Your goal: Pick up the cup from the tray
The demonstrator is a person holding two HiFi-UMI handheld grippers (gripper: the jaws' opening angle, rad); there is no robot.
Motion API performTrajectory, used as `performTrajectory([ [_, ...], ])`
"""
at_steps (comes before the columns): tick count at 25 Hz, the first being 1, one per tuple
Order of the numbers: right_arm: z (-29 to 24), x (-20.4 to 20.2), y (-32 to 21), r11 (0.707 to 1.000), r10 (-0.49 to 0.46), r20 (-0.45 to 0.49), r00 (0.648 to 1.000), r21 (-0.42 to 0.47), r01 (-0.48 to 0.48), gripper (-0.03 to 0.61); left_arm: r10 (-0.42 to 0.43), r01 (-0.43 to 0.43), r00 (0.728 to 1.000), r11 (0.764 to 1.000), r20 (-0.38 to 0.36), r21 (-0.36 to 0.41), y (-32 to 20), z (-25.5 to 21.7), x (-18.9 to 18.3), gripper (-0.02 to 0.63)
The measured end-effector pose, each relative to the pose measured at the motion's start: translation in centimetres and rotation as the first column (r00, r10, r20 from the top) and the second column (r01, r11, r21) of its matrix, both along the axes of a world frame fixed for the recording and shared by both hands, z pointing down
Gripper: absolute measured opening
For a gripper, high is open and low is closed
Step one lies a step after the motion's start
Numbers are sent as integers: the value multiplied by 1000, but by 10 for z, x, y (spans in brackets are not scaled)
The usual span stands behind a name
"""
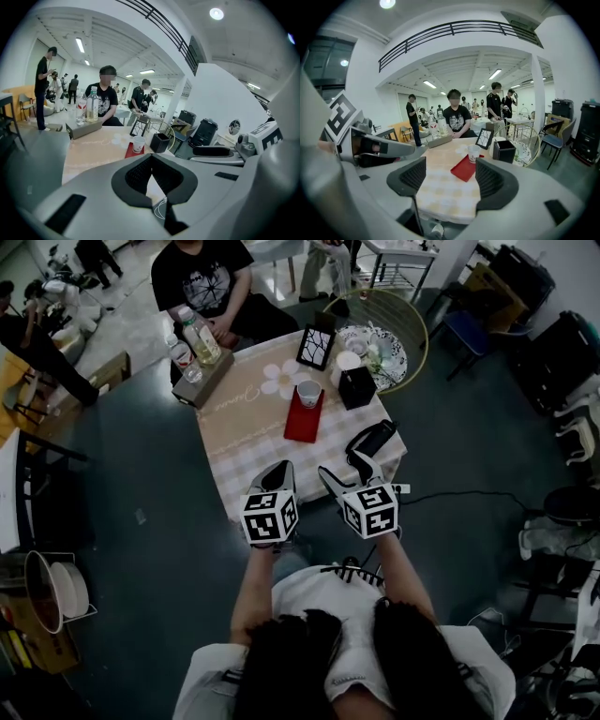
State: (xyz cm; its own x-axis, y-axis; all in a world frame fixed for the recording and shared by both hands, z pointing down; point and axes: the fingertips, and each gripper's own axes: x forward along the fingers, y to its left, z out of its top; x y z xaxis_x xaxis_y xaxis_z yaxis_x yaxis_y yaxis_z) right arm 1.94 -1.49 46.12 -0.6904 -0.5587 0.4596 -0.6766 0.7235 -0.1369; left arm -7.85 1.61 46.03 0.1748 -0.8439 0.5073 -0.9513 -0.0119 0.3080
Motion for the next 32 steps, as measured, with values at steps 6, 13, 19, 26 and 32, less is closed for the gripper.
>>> performTrajectory([
  [6, -4, -35, -47, 999, 42, 4, 999, 24, -42, 329, 51, -52, 998, 998, 25, 27, -51, -9, -33, 8],
  [13, 4, -58, -90, 997, 69, -46, 997, 36, -68, 336, 65, -66, 998, 997, 24, 35, -95, -9, -58, 8],
  [19, 14, -71, -113, 998, 59, -47, 997, 37, -57, 365, 77, -78, 996, 997, 43, 9, -117, -2, -61, 8],
  [26, 38, -89, -154, 1000, 27, -58, 998, 12, -26, 374, 14, -13, 999, 999, 38, -33, -152, 16, -73, 8],
  [32, 72, -99, -187, 997, 12, -69, 998, -74, -17, 382, -9, 13, 999, 995, 40, -97, -177, 40, -82, 8],
])
